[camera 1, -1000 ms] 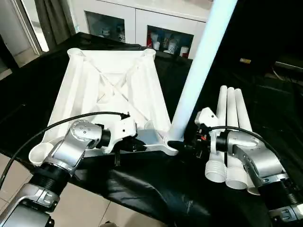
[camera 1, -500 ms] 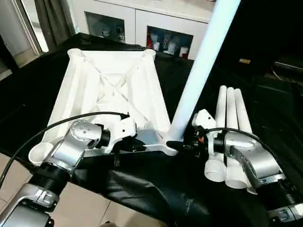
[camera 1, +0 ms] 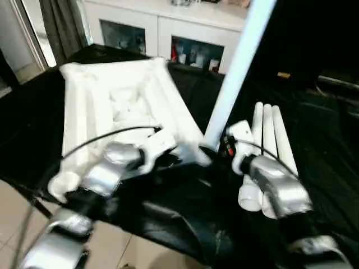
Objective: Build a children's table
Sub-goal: Pick table leg
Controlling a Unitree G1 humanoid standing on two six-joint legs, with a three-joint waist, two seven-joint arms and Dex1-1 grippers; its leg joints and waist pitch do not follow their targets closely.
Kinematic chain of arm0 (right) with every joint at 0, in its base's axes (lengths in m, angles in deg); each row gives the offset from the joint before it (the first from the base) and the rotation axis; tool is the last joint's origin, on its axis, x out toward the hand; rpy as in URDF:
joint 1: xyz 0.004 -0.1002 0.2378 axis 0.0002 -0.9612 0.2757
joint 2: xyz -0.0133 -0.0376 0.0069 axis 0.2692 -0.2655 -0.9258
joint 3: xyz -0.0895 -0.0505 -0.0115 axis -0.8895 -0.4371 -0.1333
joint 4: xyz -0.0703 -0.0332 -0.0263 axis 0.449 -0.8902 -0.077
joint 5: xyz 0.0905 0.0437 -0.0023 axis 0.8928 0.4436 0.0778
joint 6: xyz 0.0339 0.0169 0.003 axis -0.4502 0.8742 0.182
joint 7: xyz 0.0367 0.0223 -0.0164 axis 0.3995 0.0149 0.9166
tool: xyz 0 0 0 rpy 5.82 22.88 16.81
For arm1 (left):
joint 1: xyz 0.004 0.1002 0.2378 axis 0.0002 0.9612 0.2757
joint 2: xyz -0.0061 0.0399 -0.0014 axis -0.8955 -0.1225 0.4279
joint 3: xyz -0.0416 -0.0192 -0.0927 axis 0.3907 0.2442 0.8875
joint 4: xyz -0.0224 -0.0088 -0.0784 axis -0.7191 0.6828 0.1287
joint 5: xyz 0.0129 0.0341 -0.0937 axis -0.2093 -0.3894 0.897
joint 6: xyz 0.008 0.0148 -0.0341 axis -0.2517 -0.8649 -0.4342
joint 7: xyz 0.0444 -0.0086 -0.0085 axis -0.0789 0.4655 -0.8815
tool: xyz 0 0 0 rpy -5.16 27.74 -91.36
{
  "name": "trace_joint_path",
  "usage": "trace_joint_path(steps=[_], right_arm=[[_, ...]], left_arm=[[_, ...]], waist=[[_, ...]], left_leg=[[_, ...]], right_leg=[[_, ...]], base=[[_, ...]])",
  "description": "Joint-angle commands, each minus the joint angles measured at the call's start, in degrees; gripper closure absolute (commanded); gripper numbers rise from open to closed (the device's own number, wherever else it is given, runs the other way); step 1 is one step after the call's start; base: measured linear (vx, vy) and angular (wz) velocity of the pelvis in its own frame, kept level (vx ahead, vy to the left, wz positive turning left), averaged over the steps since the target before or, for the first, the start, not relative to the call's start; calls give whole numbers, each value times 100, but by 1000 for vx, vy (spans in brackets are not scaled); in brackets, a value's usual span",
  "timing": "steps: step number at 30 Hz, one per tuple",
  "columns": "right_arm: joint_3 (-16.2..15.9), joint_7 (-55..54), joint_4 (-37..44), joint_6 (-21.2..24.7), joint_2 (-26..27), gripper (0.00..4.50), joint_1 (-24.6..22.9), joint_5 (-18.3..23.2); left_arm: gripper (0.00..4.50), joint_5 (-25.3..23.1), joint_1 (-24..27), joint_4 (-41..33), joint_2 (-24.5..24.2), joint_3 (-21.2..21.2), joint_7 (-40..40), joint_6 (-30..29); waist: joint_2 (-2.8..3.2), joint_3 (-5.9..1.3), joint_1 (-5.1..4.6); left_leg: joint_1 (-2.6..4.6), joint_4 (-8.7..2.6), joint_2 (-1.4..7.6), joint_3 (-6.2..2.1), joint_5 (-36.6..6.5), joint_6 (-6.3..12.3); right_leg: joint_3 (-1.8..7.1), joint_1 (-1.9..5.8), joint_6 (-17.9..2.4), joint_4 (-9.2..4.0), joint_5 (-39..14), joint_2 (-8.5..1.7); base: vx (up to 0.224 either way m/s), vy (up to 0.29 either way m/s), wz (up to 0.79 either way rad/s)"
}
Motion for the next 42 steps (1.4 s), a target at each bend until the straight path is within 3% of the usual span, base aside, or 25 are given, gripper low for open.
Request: trace_joint_path(steps=[1,3,4,5,6,7,11,15,20,25,27,37,38,42], right_arm=[[134,-964,-701,97,341,182,13,-54],[129,-1338,-972,0,540,182,124,-132],[155,-1737,-1370,-181,872,182,341,-222],[175,-1801,-1462,-231,965,182,406,-227],[162,-1801,-1539,-303,1049,148,490,-253],[154,-1768,-1567,-375,1106,148,574,-269],[177,-1602,-1552,-448,1150,104,707,-224],[100,-1179,-1490,-704,912,65,865,-264],[40,-443,-926,-475,478,65,702,-166],[72,-169,-463,-392,239,65,517,-105],[117,-167,-410,-408,241,65,470,-82],[349,-231,-292,-110,375,65,493,163],[357,-231,-286,-96,378,65,492,168],[587,-817,-572,219,324,65,612,117]], left_arm=[[450,-121,-332,441,229,408,-1164,-403],[450,-168,-436,610,407,402,-1426,-458],[450,-244,-585,861,672,365,-1690,-459],[450,-260,-618,918,740,350,-1723,-448],[450,-279,-658,979,796,321,-1736,-403],[450,-279,-684,1010,819,283,-1699,-347],[450,-277,-695,1004,793,222,-1565,-216],[450,-233,-582,891,565,153,-1099,118],[450,-241,-445,709,262,115,-681,174],[450,-209,-316,449,68,79,-453,168],[450,-271,-238,256,-33,-31,-315,111],[450,-212,-79,-342,-101,-152,52,-392],[450,-216,-73,-360,-111,-160,59,-413],[450,-239,25,-596,-140,-125,-30,-774]], waist=[[27,-352,21],[20,-345,11],[44,-348,4],[32,-353,10],[57,-359,17],[45,-357,13],[46,-363,5],[24,-365,-84],[20,-366,-81],[64,-385,-52],[88,-382,-48],[107,-368,-43],[137,-369,-34],[149,-365,-25]], left_leg=[[19,-404,160,-30,-736,-80],[19,-416,150,-37,-777,-116],[-18,-416,144,-40,-815,-88],[1,-414,144,-40,-836,-96],[-4,-415,141,-47,-831,-78],[-18,-421,143,-50,-829,-66],[-33,-423,141,-56,-825,19],[-57,-420,149,-67,-794,131],[-50,-409,171,-58,-583,258],[-20,-400,187,-42,-439,298],[-13,-409,197,-43,-515,255],[-8,-424,189,-36,-591,129],[-5,-423,188,-40,-588,122],[1,-429,183,-37,-569,49]], right_leg=[[266,277,-979,-483,-1428,-442],[255,275,-967,-499,-1493,-435],[265,278,-934,-499,-1482,-445],[259,269,-904,-508,-1449,-434],[257,282,-910,-491,-1331,-428],[254,294,-903,-490,-1283,-430],[249,313,-924,-468,-1056,-424],[240,333,-1014,-470,-1032,-442],[239,350,-1182,-422,-626,-434],[243,336,-1403,-363,-68,-433],[243,337,-1443,-369,-81,-445],[248,336,-1416,-379,-161,-427],[249,337,-1420,-376,-142,-432],[250,337,-1417,-378,-118,-426]], base=[[0,0,0],[0,0,0],[0,0,0],[0,0,0],[0,0,0],[0,0,0],[0,0,0],[0,0,0],[0,0,0],[0,0,0],[0,0,0],[0,0,0],[0,0,0],[0,0,0]])
